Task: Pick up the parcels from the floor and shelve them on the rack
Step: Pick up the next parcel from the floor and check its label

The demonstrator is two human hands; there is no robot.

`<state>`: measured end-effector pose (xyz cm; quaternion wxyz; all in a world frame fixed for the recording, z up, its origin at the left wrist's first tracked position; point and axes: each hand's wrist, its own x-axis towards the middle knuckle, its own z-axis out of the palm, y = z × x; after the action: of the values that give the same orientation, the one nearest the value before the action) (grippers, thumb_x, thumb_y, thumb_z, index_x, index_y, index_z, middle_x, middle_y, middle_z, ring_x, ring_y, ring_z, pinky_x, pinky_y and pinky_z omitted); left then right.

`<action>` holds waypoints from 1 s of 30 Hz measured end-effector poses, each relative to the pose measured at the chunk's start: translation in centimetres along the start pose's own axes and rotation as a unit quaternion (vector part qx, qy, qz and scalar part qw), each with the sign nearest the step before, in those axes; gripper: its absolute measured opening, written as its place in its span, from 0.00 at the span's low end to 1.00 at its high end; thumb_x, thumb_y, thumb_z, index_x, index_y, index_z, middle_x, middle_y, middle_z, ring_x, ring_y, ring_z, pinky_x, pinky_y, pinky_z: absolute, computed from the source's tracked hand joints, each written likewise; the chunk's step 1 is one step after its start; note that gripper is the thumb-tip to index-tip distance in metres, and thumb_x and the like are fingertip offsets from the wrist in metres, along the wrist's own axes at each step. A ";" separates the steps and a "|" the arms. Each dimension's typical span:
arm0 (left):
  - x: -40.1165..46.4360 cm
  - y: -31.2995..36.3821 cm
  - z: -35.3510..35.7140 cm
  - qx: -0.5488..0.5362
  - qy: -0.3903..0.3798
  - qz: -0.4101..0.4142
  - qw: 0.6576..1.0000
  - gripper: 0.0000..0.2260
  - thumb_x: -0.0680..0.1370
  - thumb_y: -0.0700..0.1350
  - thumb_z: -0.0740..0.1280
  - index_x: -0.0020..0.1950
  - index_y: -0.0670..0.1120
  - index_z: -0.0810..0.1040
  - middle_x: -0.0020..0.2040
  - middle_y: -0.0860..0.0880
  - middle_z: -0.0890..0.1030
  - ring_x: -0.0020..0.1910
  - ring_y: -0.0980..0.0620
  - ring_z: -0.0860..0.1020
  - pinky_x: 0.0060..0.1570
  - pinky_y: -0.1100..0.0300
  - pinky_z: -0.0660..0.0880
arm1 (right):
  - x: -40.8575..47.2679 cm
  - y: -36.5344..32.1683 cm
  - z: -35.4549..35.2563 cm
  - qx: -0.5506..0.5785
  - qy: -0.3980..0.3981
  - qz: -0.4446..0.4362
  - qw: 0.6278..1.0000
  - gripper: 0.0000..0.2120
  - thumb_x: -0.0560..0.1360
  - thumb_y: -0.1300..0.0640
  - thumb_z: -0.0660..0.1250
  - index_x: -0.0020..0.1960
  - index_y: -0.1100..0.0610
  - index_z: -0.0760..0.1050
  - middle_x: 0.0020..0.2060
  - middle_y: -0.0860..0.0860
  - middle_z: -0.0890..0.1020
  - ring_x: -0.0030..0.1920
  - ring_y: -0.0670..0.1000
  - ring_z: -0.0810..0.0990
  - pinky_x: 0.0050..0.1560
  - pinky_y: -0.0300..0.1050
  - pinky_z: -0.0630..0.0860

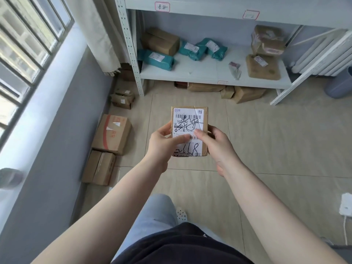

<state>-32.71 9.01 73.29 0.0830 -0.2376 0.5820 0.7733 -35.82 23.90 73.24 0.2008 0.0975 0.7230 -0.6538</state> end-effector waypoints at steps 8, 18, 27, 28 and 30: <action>9.5 4.3 1.3 0.016 0.010 -0.008 1.000 0.19 0.70 0.34 0.76 0.59 0.48 0.84 0.49 0.49 0.88 0.45 0.48 0.86 0.51 0.50 0.82 | 9.5 -3.5 -0.1 0.005 0.015 -0.001 1.000 0.17 0.75 0.54 0.70 0.63 0.54 0.78 0.52 0.51 0.86 0.41 0.38 0.84 0.36 0.29 0.75; 21.8 11.5 2.5 0.033 -0.037 0.007 0.999 0.15 0.70 0.33 0.75 0.49 0.53 0.84 0.43 0.53 0.88 0.41 0.51 0.85 0.48 0.54 0.83 | 20.7 -9.7 0.6 0.022 0.059 -0.020 0.998 0.15 0.76 0.56 0.70 0.62 0.55 0.79 0.51 0.51 0.86 0.39 0.36 0.84 0.36 0.28 0.75; 30.0 14.4 5.1 0.026 -0.008 -0.003 1.000 0.16 0.70 0.33 0.75 0.51 0.52 0.85 0.46 0.51 0.88 0.44 0.48 0.86 0.54 0.49 0.82 | 29.7 -13.2 -1.2 0.023 0.039 -0.007 0.999 0.17 0.75 0.56 0.71 0.63 0.55 0.78 0.52 0.51 0.86 0.43 0.41 0.85 0.43 0.33 0.77; 31.1 14.9 5.7 0.027 -0.001 -0.002 1.000 0.16 0.70 0.33 0.75 0.51 0.53 0.85 0.46 0.50 0.88 0.45 0.47 0.86 0.54 0.48 0.82 | 30.9 -13.7 -1.5 0.023 0.034 -0.004 0.999 0.17 0.75 0.56 0.71 0.63 0.55 0.78 0.52 0.51 0.86 0.45 0.42 0.85 0.45 0.36 0.77; 33.2 16.0 6.9 0.027 0.008 0.000 1.000 0.17 0.70 0.34 0.76 0.52 0.52 0.85 0.48 0.49 0.88 0.48 0.45 0.86 0.55 0.47 0.81 | 33.5 -14.9 -2.6 0.026 0.026 -0.002 0.999 0.17 0.74 0.56 0.71 0.63 0.55 0.78 0.52 0.51 0.86 0.47 0.46 0.85 0.47 0.38 0.78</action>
<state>-70.03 5.67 73.10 0.0847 -0.2419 0.6031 0.7553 -72.39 20.48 72.87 0.1777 0.1178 0.7112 -0.6699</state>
